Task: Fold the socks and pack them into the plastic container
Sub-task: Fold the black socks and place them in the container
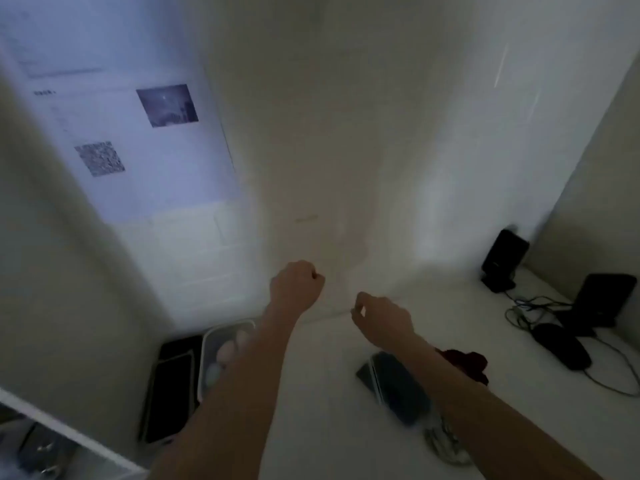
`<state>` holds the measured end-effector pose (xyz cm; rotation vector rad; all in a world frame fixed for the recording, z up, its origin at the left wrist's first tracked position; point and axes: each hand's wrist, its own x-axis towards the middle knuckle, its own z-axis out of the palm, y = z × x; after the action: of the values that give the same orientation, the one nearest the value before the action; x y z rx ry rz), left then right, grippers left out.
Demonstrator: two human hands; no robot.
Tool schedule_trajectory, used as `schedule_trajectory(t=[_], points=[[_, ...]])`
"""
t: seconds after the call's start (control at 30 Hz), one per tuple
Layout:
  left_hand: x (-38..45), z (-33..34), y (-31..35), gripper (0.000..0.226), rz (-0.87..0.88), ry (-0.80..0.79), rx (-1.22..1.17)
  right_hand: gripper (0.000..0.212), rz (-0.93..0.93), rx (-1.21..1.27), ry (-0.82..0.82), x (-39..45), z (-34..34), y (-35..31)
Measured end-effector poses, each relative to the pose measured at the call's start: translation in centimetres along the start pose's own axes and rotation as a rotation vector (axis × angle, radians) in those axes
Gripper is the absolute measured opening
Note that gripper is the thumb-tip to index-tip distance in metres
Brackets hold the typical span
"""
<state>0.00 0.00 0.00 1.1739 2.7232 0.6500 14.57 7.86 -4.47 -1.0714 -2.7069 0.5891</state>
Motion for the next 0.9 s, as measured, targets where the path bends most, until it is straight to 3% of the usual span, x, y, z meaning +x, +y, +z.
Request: schedule_trajectory(t=[0.17,0.27,0.43,0.53,0.63,0.9], points=[[-0.5,6.1,-3.1,0.016,-0.085,-0.140,-0.147,0.046,0.064,0.141,-0.245,-2.3,7.3,2.1],[-0.1,10.5,-4.4,0.019,-0.075,-0.199,-0.246,0.054,0.048,0.228,-0.278,-3.6,10.9,2.2],[0.8,15.5,-5.2,0.028,-0.055,-0.399,-0.454,0.041,0.011,0.514,-0.257,-4.0,14.0,2.3],[0.6,16.9,-5.6,0.015,-0.033,-0.336,-0.638,0.030,-0.009,0.544,-0.200,-4.2,14.8,2.2],[0.2,17.5,-5.8,0.024,-0.009,-0.241,-0.708,0.026,-0.031,0.612,-0.149,-4.3,15.1,2.0],[-3.1,17.6,-9.5,0.038,-0.032,0.104,-0.925,0.045,-0.240,0.269,-0.181,-5.5,15.4,-0.7]])
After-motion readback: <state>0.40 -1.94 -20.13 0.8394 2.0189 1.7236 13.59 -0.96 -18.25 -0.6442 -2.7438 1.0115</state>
